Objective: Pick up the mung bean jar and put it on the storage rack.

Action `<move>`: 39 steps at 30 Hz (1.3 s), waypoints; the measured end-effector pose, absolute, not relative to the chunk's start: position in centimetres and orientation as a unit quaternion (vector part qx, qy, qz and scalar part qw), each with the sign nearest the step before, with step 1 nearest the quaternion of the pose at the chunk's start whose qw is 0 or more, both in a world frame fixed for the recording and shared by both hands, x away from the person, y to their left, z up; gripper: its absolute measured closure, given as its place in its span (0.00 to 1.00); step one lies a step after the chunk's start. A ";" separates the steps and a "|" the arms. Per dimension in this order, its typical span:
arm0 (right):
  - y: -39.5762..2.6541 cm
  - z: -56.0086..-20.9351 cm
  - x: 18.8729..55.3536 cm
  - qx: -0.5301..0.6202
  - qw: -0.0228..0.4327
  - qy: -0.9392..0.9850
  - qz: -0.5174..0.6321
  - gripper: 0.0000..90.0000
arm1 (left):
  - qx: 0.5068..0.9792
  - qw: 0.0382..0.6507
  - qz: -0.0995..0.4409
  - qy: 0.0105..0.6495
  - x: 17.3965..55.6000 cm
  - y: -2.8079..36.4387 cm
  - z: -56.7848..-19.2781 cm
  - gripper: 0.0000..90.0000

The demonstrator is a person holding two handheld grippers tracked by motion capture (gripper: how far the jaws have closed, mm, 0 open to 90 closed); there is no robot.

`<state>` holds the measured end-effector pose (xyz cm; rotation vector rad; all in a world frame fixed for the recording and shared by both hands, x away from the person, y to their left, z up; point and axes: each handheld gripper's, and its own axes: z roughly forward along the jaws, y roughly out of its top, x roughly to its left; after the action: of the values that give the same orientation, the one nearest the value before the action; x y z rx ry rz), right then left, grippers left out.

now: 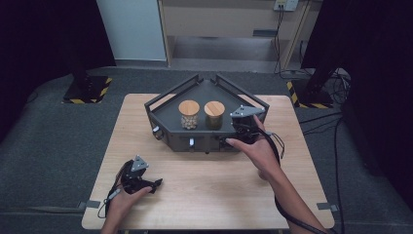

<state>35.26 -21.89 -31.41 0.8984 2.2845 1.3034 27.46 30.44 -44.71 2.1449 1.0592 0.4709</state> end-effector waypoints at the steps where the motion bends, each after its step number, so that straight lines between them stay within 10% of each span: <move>1: -21.9 -31.4 35.1 0.316 0.180 0.809 0.462 0.05 | 0.826 0.345 0.181 0.408 27.5 30.4 -44.7 0.01; 39: -21.1 -38.2 28.5 0.292 0.174 0.823 0.455 0.04 | 0.826 0.345 0.181 0.408 27.5 30.4 -44.7 0.01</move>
<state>28.52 -21.08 -38.20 0.8271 2.3334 1.2886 27.46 30.43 -44.71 2.1446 1.0599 0.4708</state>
